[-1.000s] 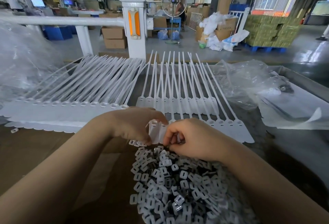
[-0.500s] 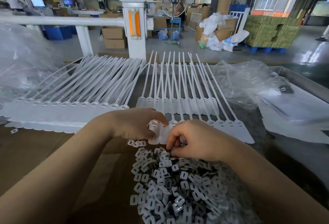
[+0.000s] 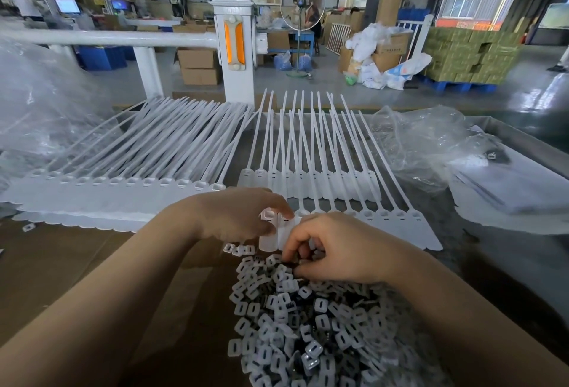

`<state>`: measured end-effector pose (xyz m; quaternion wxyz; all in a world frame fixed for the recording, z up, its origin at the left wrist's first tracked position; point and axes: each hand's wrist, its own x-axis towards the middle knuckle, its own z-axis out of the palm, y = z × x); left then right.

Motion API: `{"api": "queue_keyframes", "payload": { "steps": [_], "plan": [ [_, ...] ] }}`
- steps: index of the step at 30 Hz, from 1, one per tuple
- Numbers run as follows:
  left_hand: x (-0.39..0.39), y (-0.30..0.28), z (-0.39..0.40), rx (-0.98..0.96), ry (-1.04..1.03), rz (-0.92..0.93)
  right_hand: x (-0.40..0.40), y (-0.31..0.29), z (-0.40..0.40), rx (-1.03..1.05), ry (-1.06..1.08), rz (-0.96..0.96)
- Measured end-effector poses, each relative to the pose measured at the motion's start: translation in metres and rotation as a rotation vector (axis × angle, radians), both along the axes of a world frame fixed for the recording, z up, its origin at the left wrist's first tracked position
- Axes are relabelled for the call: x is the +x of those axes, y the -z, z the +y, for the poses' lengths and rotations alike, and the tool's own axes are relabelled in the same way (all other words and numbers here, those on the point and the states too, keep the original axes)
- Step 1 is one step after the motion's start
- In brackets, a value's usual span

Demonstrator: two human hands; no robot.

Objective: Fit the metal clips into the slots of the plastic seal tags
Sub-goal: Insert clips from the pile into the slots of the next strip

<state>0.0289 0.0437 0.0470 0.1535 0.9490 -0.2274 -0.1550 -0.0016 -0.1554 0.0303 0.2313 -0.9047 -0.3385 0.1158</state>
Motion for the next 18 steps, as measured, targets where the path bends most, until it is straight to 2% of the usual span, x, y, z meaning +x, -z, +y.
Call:
{"api": "queue_keyframes", "payload": {
  "steps": [8, 13, 18],
  "plan": [
    [-0.0001, 0.0012, 0.0006, -0.025, -0.001, -0.004, -0.0025, 0.0014, 0.0027, 0.005, -0.004, -0.008],
    [0.0009, 0.0008, 0.0037, -0.097, -0.036, 0.005, -0.0034, -0.0014, 0.0025, 0.007, -0.007, 0.062],
    [0.0010, -0.0047, 0.0002, -0.255, -0.062, -0.032, -0.0011, -0.0058, 0.0006, 0.210, 0.174, 0.106]
  ]
}}
